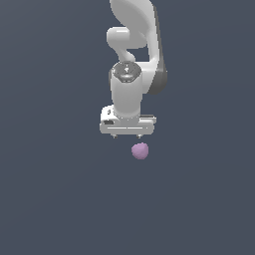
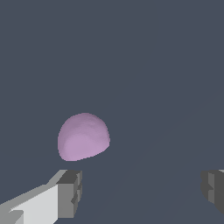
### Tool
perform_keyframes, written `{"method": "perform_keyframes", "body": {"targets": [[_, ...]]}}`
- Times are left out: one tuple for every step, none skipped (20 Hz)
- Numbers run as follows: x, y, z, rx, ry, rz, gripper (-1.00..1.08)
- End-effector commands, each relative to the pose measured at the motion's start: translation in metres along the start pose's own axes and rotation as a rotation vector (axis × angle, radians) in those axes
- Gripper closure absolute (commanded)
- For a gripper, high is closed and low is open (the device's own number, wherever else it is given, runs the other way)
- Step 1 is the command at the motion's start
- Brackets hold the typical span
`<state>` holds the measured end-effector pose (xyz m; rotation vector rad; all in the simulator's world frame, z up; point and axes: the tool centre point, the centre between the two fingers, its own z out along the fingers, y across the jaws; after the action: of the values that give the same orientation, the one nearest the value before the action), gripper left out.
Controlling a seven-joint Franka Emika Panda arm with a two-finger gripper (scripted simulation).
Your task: Pick up the object and move it to a goal position.
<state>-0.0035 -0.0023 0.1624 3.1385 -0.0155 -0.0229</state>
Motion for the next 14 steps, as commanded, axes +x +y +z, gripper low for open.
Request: {"method": "perform_keyframes", "body": {"targets": [[0.0, 0.0, 0.0, 0.0, 0.0, 0.0, -0.92], [0.0, 0.0001, 0.0001, 0.0, -0.001, 0.0, -0.92], [-0.0001, 0.0006, 0.0003, -0.001, -0.002, 0.002, -0.92], [-0.0003, 0.0013, 0.0006, -0.002, -0.005, 0.004, -0.92], [-0.0006, 0.0023, 0.001, -0.003, -0.009, 0.006, -0.92], [-0.0009, 0.0035, 0.0016, -0.005, -0.013, 0.009, -0.92], [-0.0013, 0.005, 0.0022, -0.007, -0.019, 0.013, -0.92], [-0.0016, 0.0064, 0.0028, -0.01, -0.024, 0.016, -0.92], [-0.0019, 0.0075, 0.0032, -0.011, -0.028, 0.018, -0.92], [-0.0021, 0.0083, 0.0034, -0.012, -0.031, 0.019, -0.92], [-0.0023, 0.0088, 0.0036, -0.013, -0.033, 0.019, -0.92], [-0.0023, 0.009, 0.0036, -0.013, -0.033, 0.019, -0.92], [-0.0023, 0.0089, 0.0036, -0.013, -0.033, 0.018, -0.92], [-0.0022, 0.0085, 0.0036, -0.013, -0.032, 0.018, -0.92]]}}
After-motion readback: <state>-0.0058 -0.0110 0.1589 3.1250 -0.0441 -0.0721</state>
